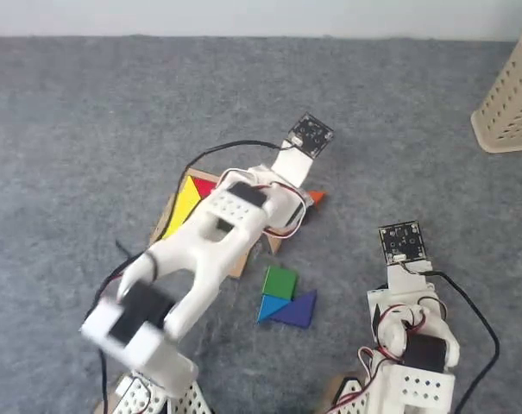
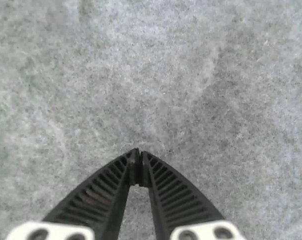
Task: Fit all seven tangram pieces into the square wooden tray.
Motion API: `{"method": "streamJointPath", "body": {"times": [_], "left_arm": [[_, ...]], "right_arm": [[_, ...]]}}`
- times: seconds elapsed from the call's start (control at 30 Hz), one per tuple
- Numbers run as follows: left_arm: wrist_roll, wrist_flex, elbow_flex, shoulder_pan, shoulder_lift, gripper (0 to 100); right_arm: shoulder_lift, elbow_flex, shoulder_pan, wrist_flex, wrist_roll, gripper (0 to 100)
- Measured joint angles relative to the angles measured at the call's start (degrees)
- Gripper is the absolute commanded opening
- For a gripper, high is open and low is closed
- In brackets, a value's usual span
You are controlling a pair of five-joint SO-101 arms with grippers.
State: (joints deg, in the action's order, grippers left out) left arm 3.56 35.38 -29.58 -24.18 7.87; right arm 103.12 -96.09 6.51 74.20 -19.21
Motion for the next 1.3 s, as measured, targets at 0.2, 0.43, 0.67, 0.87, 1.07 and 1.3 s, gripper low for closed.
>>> {"method": "streamJointPath", "body": {"times": [0.2,0.43,0.67,0.87,1.07,1.3], "left_arm": [[0.00,10.37,13.10,0.00,13.36,24],[-0.26,20.04,22.07,-0.53,18.99,9],[0.00,22.24,24.79,-1.41,18.73,1],[0.00,24.00,24.70,-1.76,20.40,1],[0.00,29.10,24.62,-2.11,17.85,1],[-0.26,23.38,24.62,0.62,13.71,1]], "right_arm": [[0.00,0.00,0.00,0.00,0.00,0.6],[0.00,0.00,0.00,0.00,0.00,0.6],[0.00,0.00,0.00,0.00,0.00,0.6],[0.00,0.00,0.00,0.00,0.00,0.6],[0.00,0.00,0.00,0.00,0.00,0.6],[0.00,0.00,0.00,0.00,0.00,0.6]]}}
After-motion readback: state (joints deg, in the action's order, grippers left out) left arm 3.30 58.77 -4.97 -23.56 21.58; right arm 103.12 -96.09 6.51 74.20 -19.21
